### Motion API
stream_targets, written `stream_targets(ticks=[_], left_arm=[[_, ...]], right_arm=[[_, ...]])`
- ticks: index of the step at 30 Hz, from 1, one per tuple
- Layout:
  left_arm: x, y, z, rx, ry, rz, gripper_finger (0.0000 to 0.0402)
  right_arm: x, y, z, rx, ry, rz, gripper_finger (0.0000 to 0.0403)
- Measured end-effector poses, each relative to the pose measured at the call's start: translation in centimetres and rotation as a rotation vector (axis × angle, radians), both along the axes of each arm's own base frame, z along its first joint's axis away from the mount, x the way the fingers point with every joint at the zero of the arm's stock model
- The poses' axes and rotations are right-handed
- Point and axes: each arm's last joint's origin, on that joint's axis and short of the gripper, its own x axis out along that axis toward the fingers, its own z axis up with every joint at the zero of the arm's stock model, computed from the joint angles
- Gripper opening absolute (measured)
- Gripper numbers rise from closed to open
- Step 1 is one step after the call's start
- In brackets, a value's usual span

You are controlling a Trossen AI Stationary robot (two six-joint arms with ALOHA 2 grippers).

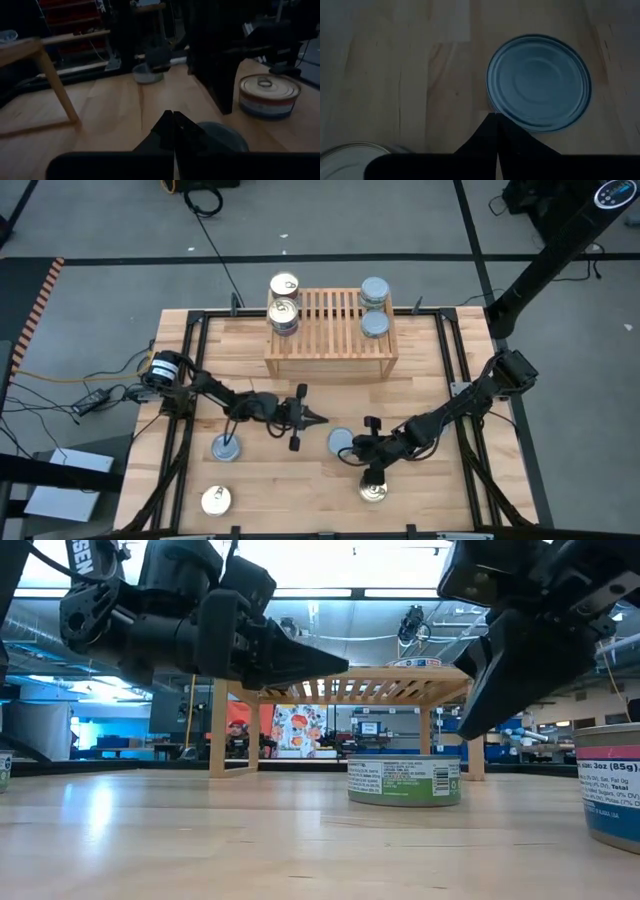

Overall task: Stack canned seafood by type on shelf
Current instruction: Stack the green tuna can on top of the green tuna can on the shelf

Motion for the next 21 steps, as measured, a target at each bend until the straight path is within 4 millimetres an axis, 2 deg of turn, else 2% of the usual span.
stream_targets(ticks=[4, 13, 21], left_arm=[[0.0, 0.3, -0.3, 0.002, 0.035, 0.01, 0.0], [0.0, 0.6, -0.5, 0.001, 0.049, 0.025, 0.0], [1.0, 2.0, -0.2, 0.069, 0.077, 0.078, 0.0]], right_arm=[[-0.1, -0.1, -0.4, -0.007, 0.02, 0.007, 0.001], [-0.8, -1.7, -2.1, -0.036, 0.059, -0.027, 0.0008], [-0.4, -2.1, -2.2, 0.017, 0.04, -0.005, 0.0008]])
